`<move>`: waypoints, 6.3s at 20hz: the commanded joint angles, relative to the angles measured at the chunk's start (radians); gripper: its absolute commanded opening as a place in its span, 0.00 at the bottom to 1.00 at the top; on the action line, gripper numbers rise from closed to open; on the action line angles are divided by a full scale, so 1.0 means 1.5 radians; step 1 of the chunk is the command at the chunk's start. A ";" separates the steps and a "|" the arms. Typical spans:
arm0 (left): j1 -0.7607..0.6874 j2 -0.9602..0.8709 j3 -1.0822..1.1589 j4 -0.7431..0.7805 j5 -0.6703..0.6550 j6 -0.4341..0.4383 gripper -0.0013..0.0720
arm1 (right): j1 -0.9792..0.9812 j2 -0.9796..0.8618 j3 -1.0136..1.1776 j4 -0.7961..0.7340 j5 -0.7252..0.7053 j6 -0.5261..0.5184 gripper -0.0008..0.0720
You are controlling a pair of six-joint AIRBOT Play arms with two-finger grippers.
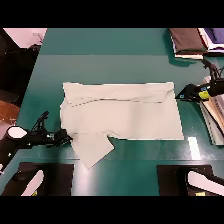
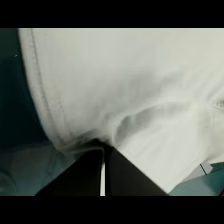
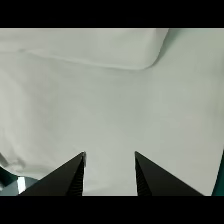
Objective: Fold the shirts.
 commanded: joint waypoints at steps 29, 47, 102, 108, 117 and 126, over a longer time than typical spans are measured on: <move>0.000 0.004 0.160 -0.016 -0.124 0.050 0.06 | -0.223 0.100 -0.386 -0.060 -0.037 -0.048 0.03; 0.000 -0.255 0.486 -0.027 0.024 0.051 0.06 | 0.024 -0.010 0.011 -0.083 -0.078 0.062 0.03; -0.387 -0.727 0.923 -0.074 0.100 0.028 0.06 | -0.005 -0.292 0.294 0.127 0.100 -0.044 0.03; -0.442 -0.811 0.976 -0.044 0.091 0.013 0.06 | 0.098 -0.260 0.485 0.127 0.122 0.038 0.03; -0.446 -0.811 0.976 -0.001 0.098 0.009 0.06 | 0.233 -0.260 0.551 0.200 0.061 0.035 0.03; -0.444 -0.811 0.992 0.046 0.069 0.010 0.06 | 0.328 -0.260 0.537 0.247 -0.062 -0.043 0.03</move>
